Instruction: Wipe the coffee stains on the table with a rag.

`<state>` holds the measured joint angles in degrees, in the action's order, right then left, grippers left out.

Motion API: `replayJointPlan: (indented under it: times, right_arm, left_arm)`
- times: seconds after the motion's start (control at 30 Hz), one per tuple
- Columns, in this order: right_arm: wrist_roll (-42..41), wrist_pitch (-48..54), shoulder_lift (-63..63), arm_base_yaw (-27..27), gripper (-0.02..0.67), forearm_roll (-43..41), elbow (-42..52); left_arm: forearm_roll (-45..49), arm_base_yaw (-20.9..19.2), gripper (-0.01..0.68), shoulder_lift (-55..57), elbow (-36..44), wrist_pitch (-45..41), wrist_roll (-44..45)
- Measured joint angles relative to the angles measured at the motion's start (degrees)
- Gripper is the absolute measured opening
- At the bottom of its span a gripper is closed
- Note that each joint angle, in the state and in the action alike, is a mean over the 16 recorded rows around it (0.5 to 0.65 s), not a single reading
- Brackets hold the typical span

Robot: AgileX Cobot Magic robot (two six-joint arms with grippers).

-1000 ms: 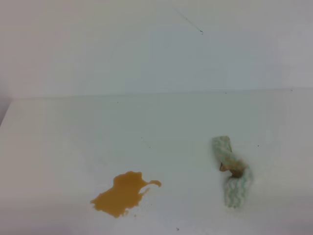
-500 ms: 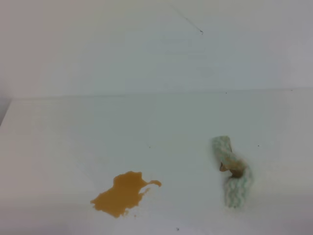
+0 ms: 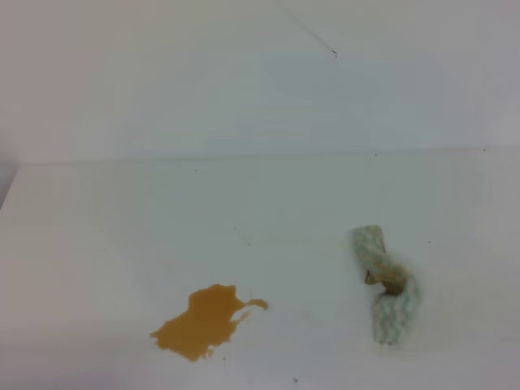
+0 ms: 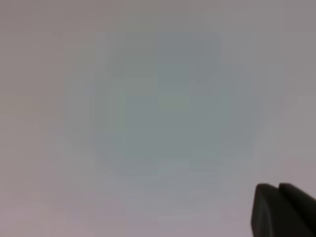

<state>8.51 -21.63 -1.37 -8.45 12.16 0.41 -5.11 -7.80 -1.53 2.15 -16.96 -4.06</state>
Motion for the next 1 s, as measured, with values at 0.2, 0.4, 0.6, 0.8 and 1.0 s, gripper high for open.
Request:
replayJointPlan:
  times: [0.2,0.4,0.6,0.8,1.0]
  right_arm:
    - [-0.25,-0.24,0.90,0.01,-0.003,0.00,-4.56]
    - [-1.55,12.55,6.41,0.01,-0.003,-1.89,-14.35]
    - [-5.66,26.95,15.69,0.25,-0.003,-2.61,-26.85]
    - [-11.36,34.83,25.26,2.60,-0.003,-1.14,-36.28]
    - [-18.12,42.77,33.16,6.47,-0.003,0.94,-42.53]
  left_arm:
    - [0.00,0.00,0.001,0.00,0.00,0.00,0.00]
    - [0.00,0.00,0.001,0.00,0.00,0.00,0.00]
    - [0.00,0.00,0.001,0.00,0.00,0.00,0.00]
    - [0.00,0.00,0.001,0.00,0.00,0.00,0.00]
    - [0.00,0.00,0.001,0.00,0.00,0.00,0.00]
